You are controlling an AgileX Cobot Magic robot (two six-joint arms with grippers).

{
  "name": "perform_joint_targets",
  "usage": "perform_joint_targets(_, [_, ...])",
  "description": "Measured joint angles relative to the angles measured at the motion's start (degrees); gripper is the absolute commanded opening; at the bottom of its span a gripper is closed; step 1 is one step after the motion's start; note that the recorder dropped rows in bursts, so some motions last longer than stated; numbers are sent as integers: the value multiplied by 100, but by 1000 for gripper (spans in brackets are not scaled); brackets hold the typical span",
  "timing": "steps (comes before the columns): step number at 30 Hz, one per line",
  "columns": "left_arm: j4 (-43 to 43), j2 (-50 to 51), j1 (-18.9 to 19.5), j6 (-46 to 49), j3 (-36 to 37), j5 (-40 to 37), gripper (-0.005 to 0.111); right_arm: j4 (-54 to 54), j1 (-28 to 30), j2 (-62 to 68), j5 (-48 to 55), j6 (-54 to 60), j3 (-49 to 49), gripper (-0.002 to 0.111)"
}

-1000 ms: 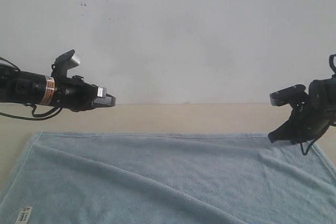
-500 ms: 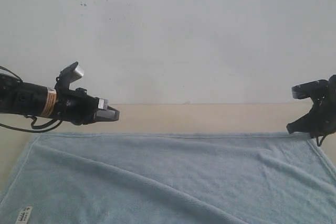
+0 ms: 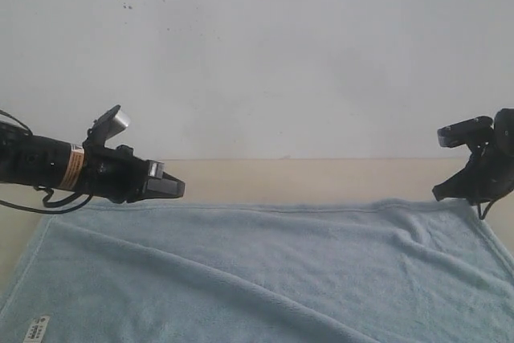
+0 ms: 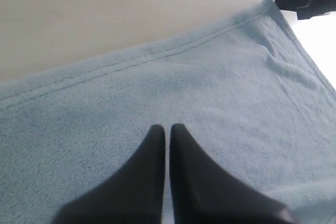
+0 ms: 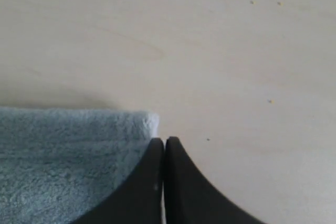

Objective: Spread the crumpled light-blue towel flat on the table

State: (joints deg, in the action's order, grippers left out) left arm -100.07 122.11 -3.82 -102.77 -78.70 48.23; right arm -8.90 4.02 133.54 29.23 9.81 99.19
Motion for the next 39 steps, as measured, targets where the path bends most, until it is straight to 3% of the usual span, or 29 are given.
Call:
perform_joint_targets(9, [0,-14,0,0,0,24,4,79,0,-291,319,65,0,0])
perform_joint_targets(14, [0,-14,0,0,0,24,4,1302,-31,-311,640,1013,9,0])
perform_joint_targets(19, [0,-14,0,0,0,24,4,1462,-194,-125,663,1137,9,0])
perform_joint_targets(32, [0,-14,0,0,0,75,4,841,-194,129,540,717,45,0])
perform_joint_targets(39, [0,-14,0,0,0,88,4,179,162,199,205,160,76,0])
